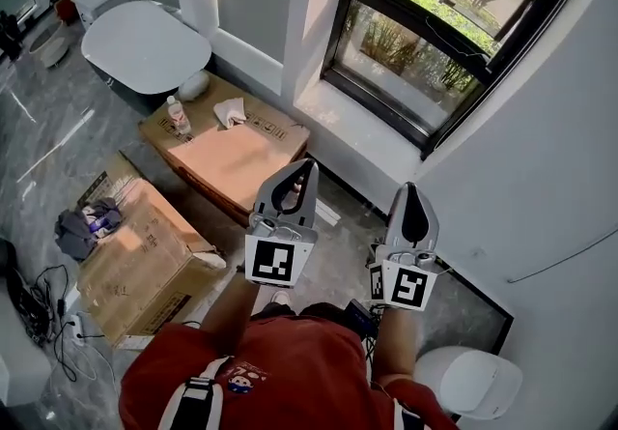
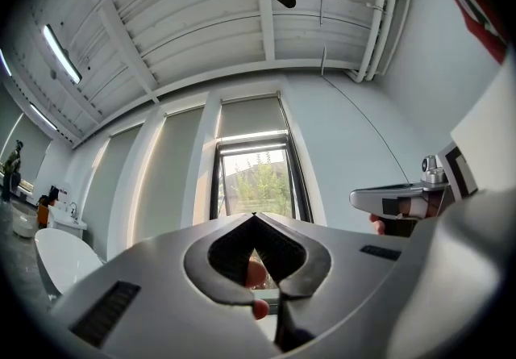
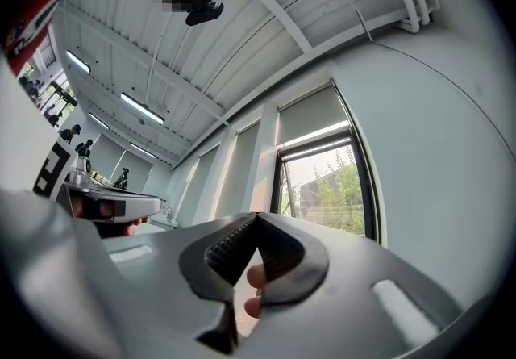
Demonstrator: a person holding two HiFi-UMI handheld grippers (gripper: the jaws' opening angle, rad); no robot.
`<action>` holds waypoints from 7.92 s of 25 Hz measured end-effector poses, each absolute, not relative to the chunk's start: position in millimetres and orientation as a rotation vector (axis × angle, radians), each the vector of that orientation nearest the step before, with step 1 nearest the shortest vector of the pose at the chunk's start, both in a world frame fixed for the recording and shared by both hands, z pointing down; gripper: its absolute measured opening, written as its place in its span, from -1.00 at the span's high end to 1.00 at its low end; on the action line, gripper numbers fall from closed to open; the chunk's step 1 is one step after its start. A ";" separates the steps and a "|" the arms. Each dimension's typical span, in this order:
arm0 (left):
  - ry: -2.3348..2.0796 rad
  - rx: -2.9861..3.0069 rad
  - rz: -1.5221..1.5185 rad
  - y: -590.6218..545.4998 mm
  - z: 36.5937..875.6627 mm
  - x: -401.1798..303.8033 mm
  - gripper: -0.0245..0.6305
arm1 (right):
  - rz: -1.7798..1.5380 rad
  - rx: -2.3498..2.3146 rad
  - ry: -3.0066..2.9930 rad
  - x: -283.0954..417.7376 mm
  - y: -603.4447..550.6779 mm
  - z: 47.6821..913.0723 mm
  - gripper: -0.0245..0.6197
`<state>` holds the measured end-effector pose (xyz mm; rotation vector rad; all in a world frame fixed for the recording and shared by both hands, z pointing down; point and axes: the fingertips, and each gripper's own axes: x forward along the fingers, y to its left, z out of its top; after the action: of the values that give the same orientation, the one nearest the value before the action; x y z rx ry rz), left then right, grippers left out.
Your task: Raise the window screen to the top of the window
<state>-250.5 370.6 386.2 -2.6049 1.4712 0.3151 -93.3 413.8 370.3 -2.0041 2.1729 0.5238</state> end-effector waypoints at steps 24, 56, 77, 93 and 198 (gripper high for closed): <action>1.454 -2.608 0.289 208.8 402.0 -173.3 0.91 | 0.445 -2.028 2.126 -11.8 254.9 400.2 0.90; 1.361 -2.605 0.240 30.7 394.4 -12.1 0.91 | 0.427 -2.089 2.039 143.7 87.3 403.5 0.90; 1.126 -2.721 0.340 -182.3 387.5 23.4 0.91 | 0.545 -2.292 1.905 165.3 -92.6 387.7 0.90; 0.838 -2.820 0.294 -296.0 384.0 94.0 0.91 | 0.534 -2.500 1.728 213.7 -188.1 382.4 0.90; 0.408 -1.786 -0.867 -373.0 427.4 130.7 0.36 | 0.945 -3.098 2.692 307.2 -227.1 424.7 0.30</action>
<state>130.7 -373.0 427.4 -1.7857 0.4084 -0.8674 307.2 -227.1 424.7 -3.0977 2.6915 0.9446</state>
